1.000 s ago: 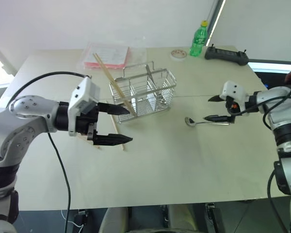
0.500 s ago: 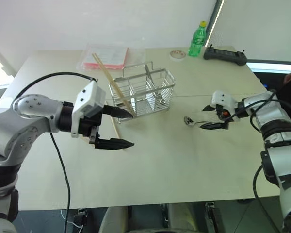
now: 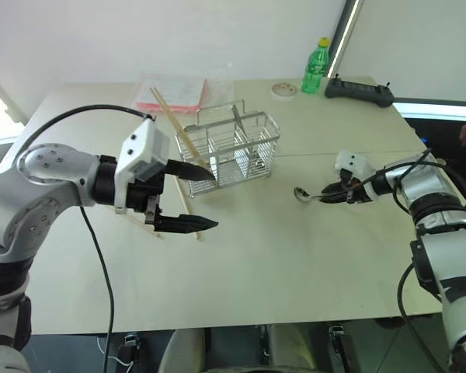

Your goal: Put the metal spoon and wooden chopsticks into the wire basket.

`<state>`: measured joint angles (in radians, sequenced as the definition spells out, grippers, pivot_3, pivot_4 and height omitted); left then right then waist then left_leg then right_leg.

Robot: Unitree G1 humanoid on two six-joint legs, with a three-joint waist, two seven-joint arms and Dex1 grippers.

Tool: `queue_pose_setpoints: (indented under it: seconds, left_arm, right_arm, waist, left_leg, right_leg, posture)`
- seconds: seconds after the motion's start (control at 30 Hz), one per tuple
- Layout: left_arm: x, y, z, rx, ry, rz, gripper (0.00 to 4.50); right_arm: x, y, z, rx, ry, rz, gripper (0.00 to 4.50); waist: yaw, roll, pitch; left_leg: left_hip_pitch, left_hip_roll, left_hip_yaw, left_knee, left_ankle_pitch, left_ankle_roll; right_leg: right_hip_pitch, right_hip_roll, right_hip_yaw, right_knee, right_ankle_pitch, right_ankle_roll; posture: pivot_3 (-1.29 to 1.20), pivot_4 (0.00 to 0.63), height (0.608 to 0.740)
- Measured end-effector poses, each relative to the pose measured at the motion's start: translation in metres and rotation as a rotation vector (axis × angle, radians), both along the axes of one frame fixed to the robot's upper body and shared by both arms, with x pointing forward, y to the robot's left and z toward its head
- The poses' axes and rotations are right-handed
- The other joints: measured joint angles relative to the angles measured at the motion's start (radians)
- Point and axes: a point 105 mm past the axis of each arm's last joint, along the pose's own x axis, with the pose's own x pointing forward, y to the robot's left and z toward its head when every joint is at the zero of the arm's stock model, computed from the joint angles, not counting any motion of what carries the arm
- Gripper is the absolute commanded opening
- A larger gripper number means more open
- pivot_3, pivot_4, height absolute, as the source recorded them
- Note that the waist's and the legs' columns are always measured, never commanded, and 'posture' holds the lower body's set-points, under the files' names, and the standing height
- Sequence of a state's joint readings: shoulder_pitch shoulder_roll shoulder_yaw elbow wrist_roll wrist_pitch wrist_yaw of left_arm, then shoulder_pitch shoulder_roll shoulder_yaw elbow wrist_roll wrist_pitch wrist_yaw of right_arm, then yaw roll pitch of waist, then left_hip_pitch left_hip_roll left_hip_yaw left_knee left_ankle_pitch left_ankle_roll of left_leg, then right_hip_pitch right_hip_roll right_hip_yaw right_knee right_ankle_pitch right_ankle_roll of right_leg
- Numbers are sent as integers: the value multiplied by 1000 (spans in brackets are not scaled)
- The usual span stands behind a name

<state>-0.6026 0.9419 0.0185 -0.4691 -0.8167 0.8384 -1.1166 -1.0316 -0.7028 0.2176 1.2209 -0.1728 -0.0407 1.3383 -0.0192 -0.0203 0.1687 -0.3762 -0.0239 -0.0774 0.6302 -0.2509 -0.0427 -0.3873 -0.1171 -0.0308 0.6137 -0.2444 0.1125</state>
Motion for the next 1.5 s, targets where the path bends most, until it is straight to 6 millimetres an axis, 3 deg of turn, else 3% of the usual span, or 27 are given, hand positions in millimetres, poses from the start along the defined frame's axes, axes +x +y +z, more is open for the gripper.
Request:
queue_pose_setpoints:
  seconds: [0.53, 0.67, 0.77, 0.9, 1.1, 1.23, 1.33, 1.5]
  left_arm:
    - [10, -4, 13, -47, -49, 6, 4500]
    - [16, -2, 17, -66, -49, 26, 4500]
    - [24, 2, 20, -91, -49, 73, 4500]
    - [34, 7, 27, -133, -64, 125, 4500]
    - [45, 13, 37, -193, -89, 187, 4500]
    - [50, 13, 41, -218, -104, 203, 4500]
    - [52, 15, 43, -225, -115, 215, 4500]
    - [55, 17, 44, -238, -117, 233, 4500]
  right_arm:
    - [0, 4, 6, 37, -30, 37, 19]
    - [-4, 15, 36, 146, -113, 135, 19]
    - [-23, 24, 51, 205, -143, 240, 19]
    - [-56, 53, 67, 322, -144, 339, 19]
    - [-58, 98, 158, 650, -394, 245, 19]
    - [-46, 125, 200, 862, -478, 135, 19]
    - [-39, 137, 210, 920, -515, 72, 19]
    - [-22, 169, 199, 977, -533, -8, 19]
  waist:
    - [-1, 0, 1]
    - [0, 2, 2]
    - [5, 2, 2]
    - [6, 2, 2]
    - [3, 3, 2]
    - [6, 2, 2]
    - [10, 1, 1]
    - [3, 0, 1]
  left_leg:
    - [0, 0, 1, -1, 0, 0]
    - [0, 0, 0, -2, 0, 0]
    - [-1, 0, -1, -3, 0, 0]
    - [-2, 0, -1, -2, 0, 0]
    - [1, 2, -1, -2, 0, -1]
    - [0, 2, -1, -1, 0, -1]
    - [-4, 1, -2, -2, 0, -1]
    - [-14, 0, -1, -1, 1, -1]
  right_leg:
    - [-1, 0, 1, 0, 1, 3]
    - [-1, 0, 1, 0, 1, 4]
    - [-2, 0, 0, 1, 1, 4]
    - [-2, 0, 0, 1, 1, 5]
    - [-2, 1, 0, 1, 1, 3]
    - [-3, 1, 0, 1, 2, 2]
    - [-6, 1, 0, 1, 2, 2]
    - [-15, 1, 0, 2, 4, 5]
  posture:
    - [0, 150, 690]
    - [0, 150, 690]
    - [0, 150, 690]
    - [0, 150, 690]
    - [0, 150, 690]
    - [0, 150, 690]
    - [0, 150, 690]
    - [0, 150, 690]
